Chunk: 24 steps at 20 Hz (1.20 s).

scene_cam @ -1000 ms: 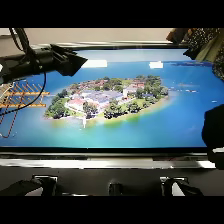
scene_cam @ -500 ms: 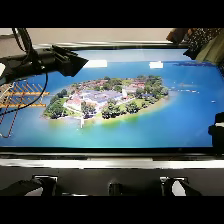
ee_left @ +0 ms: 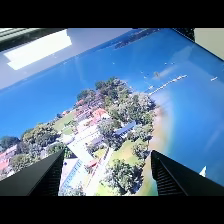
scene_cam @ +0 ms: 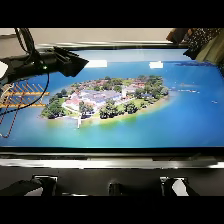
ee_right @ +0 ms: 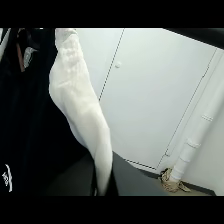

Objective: Fold the clothes and pants, and hang the long-sleeved shirts on hangers.

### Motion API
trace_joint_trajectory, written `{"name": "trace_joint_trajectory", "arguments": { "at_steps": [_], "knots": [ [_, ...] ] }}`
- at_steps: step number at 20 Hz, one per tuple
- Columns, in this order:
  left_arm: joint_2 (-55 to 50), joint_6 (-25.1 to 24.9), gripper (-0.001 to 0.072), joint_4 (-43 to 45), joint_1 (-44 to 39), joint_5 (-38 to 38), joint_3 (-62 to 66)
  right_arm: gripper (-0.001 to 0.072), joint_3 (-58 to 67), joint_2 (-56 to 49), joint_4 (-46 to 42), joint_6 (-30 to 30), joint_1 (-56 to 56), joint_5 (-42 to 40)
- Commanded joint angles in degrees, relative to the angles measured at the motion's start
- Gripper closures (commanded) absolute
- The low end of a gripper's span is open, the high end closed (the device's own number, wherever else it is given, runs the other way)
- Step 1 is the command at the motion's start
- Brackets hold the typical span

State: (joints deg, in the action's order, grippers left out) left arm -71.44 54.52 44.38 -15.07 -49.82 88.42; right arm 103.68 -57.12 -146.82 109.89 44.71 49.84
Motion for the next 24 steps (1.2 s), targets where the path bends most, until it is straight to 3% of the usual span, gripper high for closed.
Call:
{"name": "trace_joint_trajectory", "arguments": {
  "at_steps": [1, 12, 14, 16, 17, 21, 24],
  "knots": [
    [-0.11, -0.02, 0.0095, 0.0, -0.02, 0.0, 0.0, 0.0675, 0.04, -0.79, 2.4, 0.55, 3.37, 2.19],
    [-0.09, 0.0, 0.0094, 0.0, -0.02, -0.02, 0.0, 0.0659, 0.04, 0.94, 7.56, 0.48, 3.26, 11.19],
    [0.02, 0.0, 0.0094, 0.0, -0.02, -0.02, 0.0, 0.0528, 0.04, 2.38, 7.54, 0.33, 3.26, 12.7],
    [0.02, 0.0, 0.0094, 0.0, -0.02, -0.02, 0.0, 0.0196, 0.04, 4.26, 7.72, 1.14, 3.26, 13.35],
    [0.02, 0.02, 0.0094, 0.0, -0.02, -0.02, 0.0, 0.0151, 0.04, 5.16, 7.72, 2.12, 3.26, 13.38],
    [0.39, 2.01, 0.0094, 0.0, 0.59, 0.02, 0.0, 0.0162, 0.04, 10.08, 7.76, 3.23, 3.26, 11.93],
    [1.07, 11.3, 0.0094, 0.04, 3.61, -0.04, 0.0, 0.0176, 0.04, 14.38, 11.08, 16.33, 3.26, 4.46]
  ]
}}
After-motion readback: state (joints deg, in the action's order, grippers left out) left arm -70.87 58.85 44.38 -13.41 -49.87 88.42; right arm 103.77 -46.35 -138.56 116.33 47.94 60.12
